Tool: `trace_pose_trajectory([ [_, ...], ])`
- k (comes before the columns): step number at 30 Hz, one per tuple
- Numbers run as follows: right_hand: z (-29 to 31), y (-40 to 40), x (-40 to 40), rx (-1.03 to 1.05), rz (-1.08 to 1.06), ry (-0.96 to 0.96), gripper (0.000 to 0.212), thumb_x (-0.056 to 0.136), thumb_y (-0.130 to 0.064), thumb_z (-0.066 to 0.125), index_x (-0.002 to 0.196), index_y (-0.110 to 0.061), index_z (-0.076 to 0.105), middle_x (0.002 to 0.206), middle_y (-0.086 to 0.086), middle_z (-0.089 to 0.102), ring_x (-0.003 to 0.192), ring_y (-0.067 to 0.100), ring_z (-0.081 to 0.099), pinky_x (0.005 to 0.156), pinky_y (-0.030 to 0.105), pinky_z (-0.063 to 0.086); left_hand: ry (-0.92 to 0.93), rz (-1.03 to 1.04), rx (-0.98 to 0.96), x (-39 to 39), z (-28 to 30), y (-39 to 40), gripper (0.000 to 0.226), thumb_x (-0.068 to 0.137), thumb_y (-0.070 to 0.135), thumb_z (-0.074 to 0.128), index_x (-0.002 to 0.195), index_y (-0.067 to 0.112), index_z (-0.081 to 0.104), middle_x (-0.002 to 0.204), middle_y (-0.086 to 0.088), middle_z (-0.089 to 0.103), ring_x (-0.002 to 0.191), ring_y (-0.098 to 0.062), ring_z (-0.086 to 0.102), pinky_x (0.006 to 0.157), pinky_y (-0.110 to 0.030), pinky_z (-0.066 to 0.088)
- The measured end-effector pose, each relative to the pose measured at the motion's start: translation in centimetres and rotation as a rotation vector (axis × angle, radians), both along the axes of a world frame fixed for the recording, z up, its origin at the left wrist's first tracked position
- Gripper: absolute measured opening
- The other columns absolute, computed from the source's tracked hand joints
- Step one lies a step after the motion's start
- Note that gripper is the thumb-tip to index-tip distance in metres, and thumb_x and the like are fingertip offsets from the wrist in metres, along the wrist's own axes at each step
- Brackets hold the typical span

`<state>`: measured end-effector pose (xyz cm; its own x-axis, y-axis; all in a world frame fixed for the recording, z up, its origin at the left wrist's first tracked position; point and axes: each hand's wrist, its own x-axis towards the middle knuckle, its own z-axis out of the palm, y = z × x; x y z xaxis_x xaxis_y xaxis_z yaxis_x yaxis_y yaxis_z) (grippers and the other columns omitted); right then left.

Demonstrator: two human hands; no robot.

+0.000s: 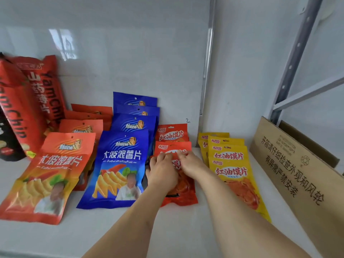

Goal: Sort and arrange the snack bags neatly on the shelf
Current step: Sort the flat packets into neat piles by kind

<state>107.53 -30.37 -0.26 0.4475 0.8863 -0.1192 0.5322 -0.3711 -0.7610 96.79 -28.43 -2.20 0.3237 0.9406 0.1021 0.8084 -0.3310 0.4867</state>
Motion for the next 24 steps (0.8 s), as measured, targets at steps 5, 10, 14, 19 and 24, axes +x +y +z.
trace_pose_trajectory([
  [5,-0.7,0.7,0.0,0.011,-0.082,0.046,0.063,0.100,-0.058,0.027,0.143,-0.016,0.047,0.144,0.009,0.051,0.129,0.030,0.050,0.105,0.034,0.039,-0.191,0.077,-0.101,0.0,-0.2,1.9,0.091,0.084,0.042,0.071,0.152,0.009,0.019,0.154,-0.015,0.023,0.141,-0.037,0.029,0.117,-0.043,0.027],
  [10,-0.1,0.3,0.7,0.106,-0.139,0.158,0.050,0.105,-0.047,0.028,0.138,-0.015,0.050,0.134,0.004,0.058,0.119,0.023,0.056,0.086,0.024,0.034,-0.232,0.102,-0.153,0.2,0.4,3.8,0.098,0.076,0.050,0.078,0.148,0.008,0.026,0.147,-0.014,0.039,0.136,-0.035,0.039,0.112,-0.045,0.036],
  [14,-0.2,0.4,0.7,0.197,-0.148,0.269,0.039,0.105,-0.045,0.033,0.126,-0.020,0.055,0.115,-0.004,0.062,0.098,0.014,0.056,0.083,0.027,0.040,-0.249,0.096,-0.227,0.8,0.9,4.6,0.093,0.075,0.049,0.076,0.146,0.010,0.029,0.144,-0.012,0.043,0.133,-0.034,0.044,0.109,-0.047,0.040],
  [19,0.1,1.1,1.2,0.224,-0.197,0.382,0.052,0.103,-0.052,0.032,0.141,-0.018,0.043,0.130,0.005,0.060,0.114,0.023,0.061,0.092,0.035,0.052,-0.532,0.179,-0.462,1.3,2.3,6.9,0.089,0.069,0.046,0.077,0.141,0.009,0.038,0.127,-0.013,0.061,0.107,-0.032,0.066,0.093,-0.047,0.056],
  [24,-0.2,2.2,1.7,0.221,-0.224,0.412,0.060,0.098,-0.063,0.030,0.141,-0.023,0.040,0.117,0.000,0.061,0.099,0.018,0.065,0.084,0.035,0.057,-0.715,0.173,-0.639,1.9,3.2,9.6,0.054,0.083,0.048,0.069,0.122,0.011,0.059,0.096,-0.010,0.076,0.082,-0.029,0.075,0.085,-0.046,0.060],
])
